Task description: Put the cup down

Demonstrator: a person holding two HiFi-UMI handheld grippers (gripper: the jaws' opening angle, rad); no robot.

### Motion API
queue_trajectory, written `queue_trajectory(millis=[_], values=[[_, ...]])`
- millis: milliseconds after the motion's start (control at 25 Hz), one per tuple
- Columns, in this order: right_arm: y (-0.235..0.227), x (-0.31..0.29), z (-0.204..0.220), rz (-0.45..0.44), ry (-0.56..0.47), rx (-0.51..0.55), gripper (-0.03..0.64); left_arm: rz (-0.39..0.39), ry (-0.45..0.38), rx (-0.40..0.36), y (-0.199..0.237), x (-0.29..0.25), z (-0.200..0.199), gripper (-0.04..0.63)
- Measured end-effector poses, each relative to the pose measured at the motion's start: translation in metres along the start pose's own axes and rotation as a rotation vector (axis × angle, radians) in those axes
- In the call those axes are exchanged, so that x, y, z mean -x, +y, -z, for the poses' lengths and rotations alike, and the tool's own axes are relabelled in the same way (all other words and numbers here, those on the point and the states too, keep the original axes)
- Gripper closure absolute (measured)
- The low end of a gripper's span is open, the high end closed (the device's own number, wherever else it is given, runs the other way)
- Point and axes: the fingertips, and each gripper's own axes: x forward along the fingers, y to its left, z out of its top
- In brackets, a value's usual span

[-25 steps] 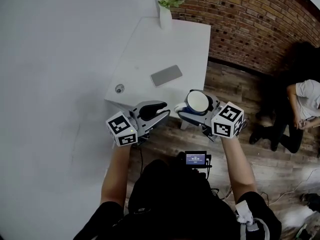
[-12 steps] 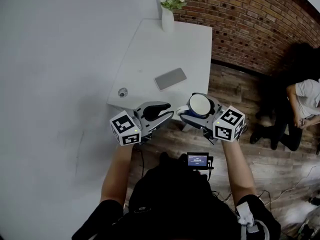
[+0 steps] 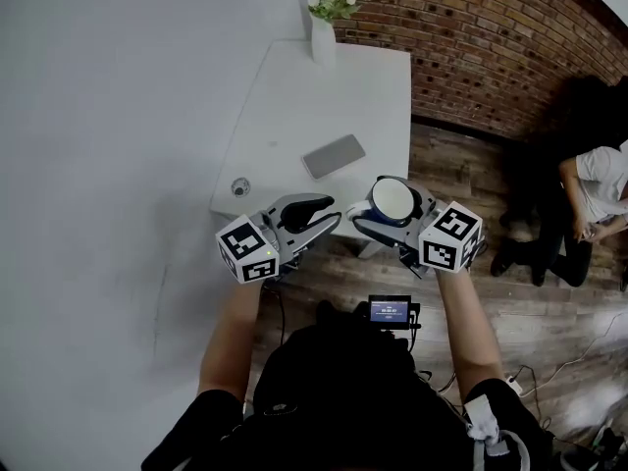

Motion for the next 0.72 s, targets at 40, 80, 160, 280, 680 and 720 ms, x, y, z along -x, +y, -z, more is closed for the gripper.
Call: queue_trajectory(millis=[40,80,160,280,680,720], values=[[-0.002,0.0,-0.001,0.005,-0.004,-0.001,0.189,-0.005,-0.002,-0.004,0.001,-0.001,-0.001,0.489],[-0.005,0.0,-0.002,0.009,-0.007,-0.003,0.189,-0.007,-0.004,-0.009,0.003,-0.001,-0.001,0.489],[-0.01,-0.001,-0.005,0.013,-0.011,-0.002,0.19,-0.015,-0.008,-0.015,0.007,-0.002,-0.003,0.489],[-0.016,-0.003,-0.009,0.012,-0.011,0.001,0.19,-0.032,-0.013,-0.019,0.012,-0.002,-0.005,0.491],[-0.043,-0.02,-0.014,-0.009,0.006,0.021,0.19,-0.079,0.029,-0.065,0.019,-0.007,-0.007,0.515],[-0.045,-0.024,-0.014,-0.013,0.007,0.02,0.19,-0.091,0.032,-0.067,0.021,-0.005,-0.007,0.518]])
